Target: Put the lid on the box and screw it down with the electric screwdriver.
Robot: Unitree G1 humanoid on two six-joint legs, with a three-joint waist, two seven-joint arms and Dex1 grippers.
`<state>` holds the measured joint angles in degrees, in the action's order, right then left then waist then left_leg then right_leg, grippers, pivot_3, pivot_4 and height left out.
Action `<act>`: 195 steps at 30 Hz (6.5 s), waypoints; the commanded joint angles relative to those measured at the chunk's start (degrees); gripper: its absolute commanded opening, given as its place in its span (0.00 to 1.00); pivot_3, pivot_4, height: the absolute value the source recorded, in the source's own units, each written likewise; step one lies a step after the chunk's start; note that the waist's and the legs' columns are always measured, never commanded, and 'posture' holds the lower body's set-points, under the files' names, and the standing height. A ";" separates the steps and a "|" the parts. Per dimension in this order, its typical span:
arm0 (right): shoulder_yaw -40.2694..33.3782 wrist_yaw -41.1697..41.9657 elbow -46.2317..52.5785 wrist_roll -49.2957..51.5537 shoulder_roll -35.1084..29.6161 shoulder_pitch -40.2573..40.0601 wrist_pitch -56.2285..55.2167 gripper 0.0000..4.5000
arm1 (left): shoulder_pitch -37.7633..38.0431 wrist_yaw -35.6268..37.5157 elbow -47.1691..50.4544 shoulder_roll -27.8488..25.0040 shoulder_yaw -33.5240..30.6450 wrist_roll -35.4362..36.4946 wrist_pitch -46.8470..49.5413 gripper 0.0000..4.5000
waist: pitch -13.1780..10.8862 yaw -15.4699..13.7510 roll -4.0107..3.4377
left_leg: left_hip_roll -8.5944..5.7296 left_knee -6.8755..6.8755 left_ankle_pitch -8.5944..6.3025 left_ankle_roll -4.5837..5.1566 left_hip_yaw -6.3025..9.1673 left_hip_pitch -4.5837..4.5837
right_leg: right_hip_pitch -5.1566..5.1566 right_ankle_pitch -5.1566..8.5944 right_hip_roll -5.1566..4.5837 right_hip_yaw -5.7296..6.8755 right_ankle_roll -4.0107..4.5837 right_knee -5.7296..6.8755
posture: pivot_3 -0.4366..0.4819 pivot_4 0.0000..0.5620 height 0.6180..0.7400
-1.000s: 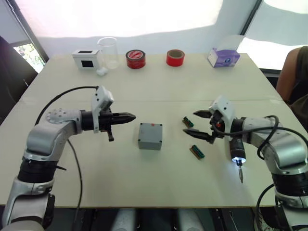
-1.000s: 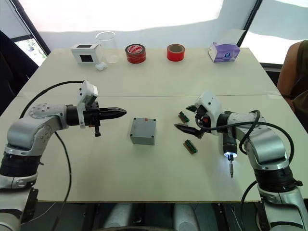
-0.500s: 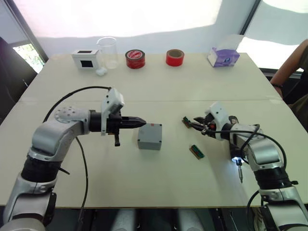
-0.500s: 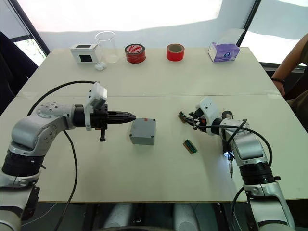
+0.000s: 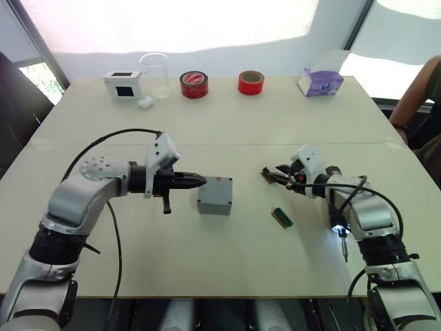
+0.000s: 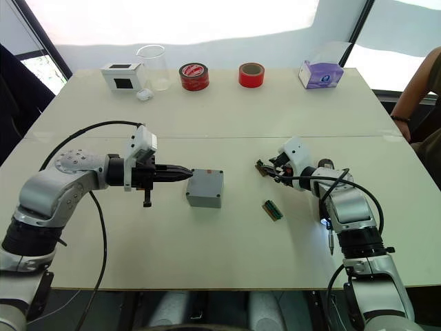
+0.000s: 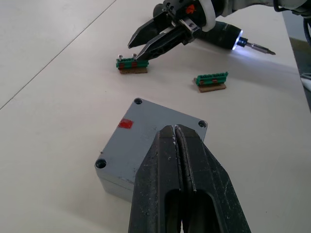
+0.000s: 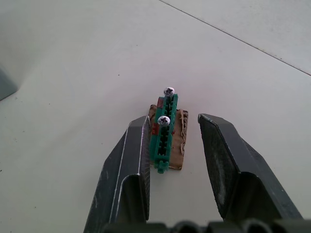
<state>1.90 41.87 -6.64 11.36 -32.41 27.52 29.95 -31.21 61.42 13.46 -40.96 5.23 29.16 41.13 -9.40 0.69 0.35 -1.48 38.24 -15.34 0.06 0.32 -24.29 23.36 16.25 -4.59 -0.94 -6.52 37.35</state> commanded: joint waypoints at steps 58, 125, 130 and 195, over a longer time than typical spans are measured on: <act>7.80 -0.84 24.22 5.71 4.91 -0.58 7.27 0.00 | 3.02 -1.93 -1.56 -1.35 -4.46 1.43 -0.25 0.00 | 0.00 -0.01 0.00 | -0.02 -0.01 -0.01 0.02 0.04 -0.01 | 0.03 0.00 -0.01 0.02 0.00 0.03 | 0.48 0.27 1.00; -9.59 -6.95 6.88 31.09 -39.61 0.63 62.55 0.99 | -8.50 3.65 3.35 4.89 4.95 2.63 -4.15 0.00 | 0.00 -0.54 -0.02 | 0.00 0.04 -0.14 0.25 -0.18 0.03 | -0.10 -0.01 -0.10 -0.08 -0.01 -0.15 | 0.48 0.27 1.00; -6.74 -11.11 4.05 38.49 -38.67 1.72 62.55 0.99 | -7.26 3.08 2.80 5.55 5.57 0.94 -5.87 0.00 | 0.01 0.17 -0.04 | 0.08 0.00 -0.14 0.25 -0.17 0.05 | -0.06 0.00 0.01 -0.10 0.00 -0.12 | 0.48 0.27 1.00; -27.18 -27.83 23.97 45.90 9.55 15.94 32.03 0.39 | -4.37 -0.47 -5.25 2.69 -0.16 2.29 -2.67 0.00 | -0.05 -1.53 -0.20 | -0.06 -0.03 -0.03 0.06 -0.05 -0.21 | 0.19 -0.02 -0.11 -0.08 -0.02 0.02 | 0.48 0.27 1.00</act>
<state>-25.12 15.63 7.44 51.30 -25.78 43.88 63.44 -34.06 60.23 7.96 -38.48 5.45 31.62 38.60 -9.46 -0.84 0.15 -1.54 38.26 -15.37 0.12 0.31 -24.50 23.51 16.24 -4.70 -1.00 -6.54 37.36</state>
